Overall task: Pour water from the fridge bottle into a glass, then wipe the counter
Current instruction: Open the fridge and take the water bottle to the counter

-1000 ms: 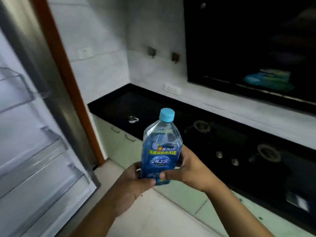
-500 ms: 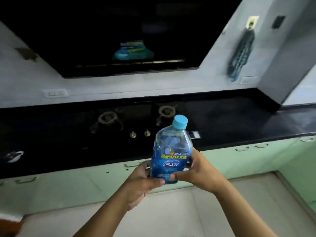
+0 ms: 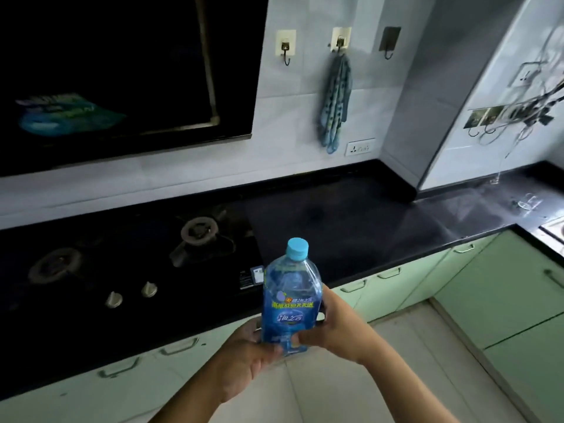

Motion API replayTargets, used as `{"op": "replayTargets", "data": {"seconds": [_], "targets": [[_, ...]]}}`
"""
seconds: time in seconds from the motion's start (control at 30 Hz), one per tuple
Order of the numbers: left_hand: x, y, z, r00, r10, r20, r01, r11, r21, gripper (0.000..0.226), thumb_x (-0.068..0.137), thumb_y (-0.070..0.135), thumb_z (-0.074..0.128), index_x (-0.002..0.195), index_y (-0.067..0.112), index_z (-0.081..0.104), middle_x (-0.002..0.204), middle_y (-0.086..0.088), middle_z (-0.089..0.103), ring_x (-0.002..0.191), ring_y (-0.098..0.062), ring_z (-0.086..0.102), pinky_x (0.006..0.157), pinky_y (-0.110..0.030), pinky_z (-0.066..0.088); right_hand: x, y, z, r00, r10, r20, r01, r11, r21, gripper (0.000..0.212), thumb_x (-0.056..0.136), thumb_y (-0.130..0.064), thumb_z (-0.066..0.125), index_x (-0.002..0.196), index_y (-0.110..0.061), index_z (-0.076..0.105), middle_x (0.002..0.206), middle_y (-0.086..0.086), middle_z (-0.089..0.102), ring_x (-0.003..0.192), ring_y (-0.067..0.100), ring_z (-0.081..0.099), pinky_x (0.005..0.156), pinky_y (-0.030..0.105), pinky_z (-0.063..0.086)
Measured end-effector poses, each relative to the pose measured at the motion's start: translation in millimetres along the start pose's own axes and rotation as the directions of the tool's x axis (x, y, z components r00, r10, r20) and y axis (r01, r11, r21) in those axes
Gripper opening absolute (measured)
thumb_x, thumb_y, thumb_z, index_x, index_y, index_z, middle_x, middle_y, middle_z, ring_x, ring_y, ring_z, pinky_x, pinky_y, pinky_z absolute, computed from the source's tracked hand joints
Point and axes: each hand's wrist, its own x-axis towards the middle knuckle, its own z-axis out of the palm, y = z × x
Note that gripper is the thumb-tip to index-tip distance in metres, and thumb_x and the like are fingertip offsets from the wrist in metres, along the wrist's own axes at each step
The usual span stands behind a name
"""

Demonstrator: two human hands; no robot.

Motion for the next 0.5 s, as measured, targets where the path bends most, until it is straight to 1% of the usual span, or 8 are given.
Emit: {"op": "replayTargets", "data": {"seconds": [0.03, 0.07, 0.13, 0.17, 0.2, 0.3, 0.4, 0.5], "targets": [[11, 2, 3, 1.0, -0.007, 0.023, 0.007, 1.0, 0.001, 0.074, 0.069, -0.012, 0.074, 0.138, -0.001, 0.048, 0.132, -0.025, 0.063, 0.122, -0.038, 0.062, 0.101, -0.041, 0.051, 7, 5, -7, 1.0, 0.005, -0.002, -0.005, 1.0, -0.001, 0.071, 0.065, -0.013, 0.087, 0.124, -0.036, 0.054, 0.115, -0.009, 0.07, 0.11, 0.013, 0.064, 0.089, 0.042, 0.059], [26, 6, 4, 0.999, -0.013, 0.045, 0.012, 1.0, 0.003, 0.072, 0.07, -0.012, 0.073, 0.137, -0.001, 0.05, 0.133, -0.024, 0.062, 0.126, -0.039, 0.059, 0.105, -0.041, 0.048, 16, 10, -15, 1.0, 0.013, -0.008, -0.013, 1.0, 0.005, 0.072, 0.066, -0.011, 0.086, 0.125, -0.036, 0.054, 0.115, -0.009, 0.07, 0.11, 0.012, 0.064, 0.089, 0.041, 0.059], [53, 14, 5, 0.998, -0.03, 0.059, 0.03, 1.0, 0.006, 0.068, 0.07, -0.012, 0.072, 0.134, -0.001, 0.053, 0.132, -0.024, 0.063, 0.124, -0.038, 0.061, 0.102, -0.038, 0.052, 33, 20, -28, 0.999, 0.031, -0.02, -0.03, 0.999, 0.021, 0.072, 0.068, -0.008, 0.085, 0.127, -0.035, 0.053, 0.117, -0.01, 0.069, 0.111, 0.01, 0.063, 0.089, 0.038, 0.059], [68, 19, 5, 0.997, -0.042, 0.064, 0.041, 0.999, 0.008, 0.068, 0.068, -0.011, 0.072, 0.133, -0.002, 0.054, 0.131, -0.025, 0.064, 0.121, -0.037, 0.063, 0.1, -0.037, 0.054, 43, 24, -34, 0.999, 0.038, -0.03, -0.037, 0.999, 0.025, 0.072, 0.069, -0.009, 0.085, 0.127, -0.035, 0.053, 0.117, -0.011, 0.069, 0.111, 0.009, 0.063, 0.09, 0.037, 0.059], [80, 23, 5, 0.996, -0.048, 0.077, 0.048, 0.999, 0.012, 0.068, 0.067, -0.011, 0.072, 0.133, -0.002, 0.055, 0.131, -0.026, 0.063, 0.119, -0.036, 0.064, 0.101, -0.038, 0.053, 51, 28, -40, 0.998, 0.046, -0.038, -0.045, 0.999, 0.02, 0.072, 0.069, -0.012, 0.086, 0.127, -0.037, 0.052, 0.118, -0.012, 0.069, 0.111, 0.01, 0.063, 0.09, 0.037, 0.059], [128, 37, 5, 0.986, -0.091, 0.143, 0.083, 0.995, 0.059, 0.072, 0.068, -0.007, 0.076, 0.135, -0.002, 0.052, 0.134, -0.026, 0.061, 0.126, -0.039, 0.059, 0.113, -0.046, 0.043, 79, 43, -62, 0.992, 0.096, -0.085, -0.095, 0.995, 0.01, 0.075, 0.068, -0.021, 0.087, 0.128, -0.042, 0.049, 0.119, -0.014, 0.068, 0.112, 0.011, 0.064, 0.092, 0.039, 0.057], [175, 48, 7, 0.971, -0.165, 0.172, 0.145, 0.982, 0.121, 0.07, 0.067, -0.006, 0.077, 0.133, -0.002, 0.055, 0.133, -0.026, 0.062, 0.127, -0.039, 0.058, 0.114, -0.045, 0.041, 99, 52, -85, 0.982, 0.14, -0.125, -0.139, 0.99, 0.012, 0.076, 0.069, -0.021, 0.087, 0.131, -0.041, 0.047, 0.119, -0.015, 0.068, 0.111, 0.006, 0.065, 0.094, 0.035, 0.057], [220, 60, 13, 0.95, -0.236, 0.205, 0.19, 0.957, 0.22, 0.068, 0.071, -0.003, 0.078, 0.135, -0.003, 0.053, 0.134, -0.026, 0.061, 0.13, -0.041, 0.055, 0.118, -0.049, 0.036, 116, 67, -108, 0.967, 0.178, -0.18, -0.174, 0.984, 0.041, 0.075, 0.069, -0.021, 0.086, 0.129, -0.041, 0.046, 0.117, -0.017, 0.069, 0.107, 0.003, 0.066, 0.094, 0.034, 0.057]]}}
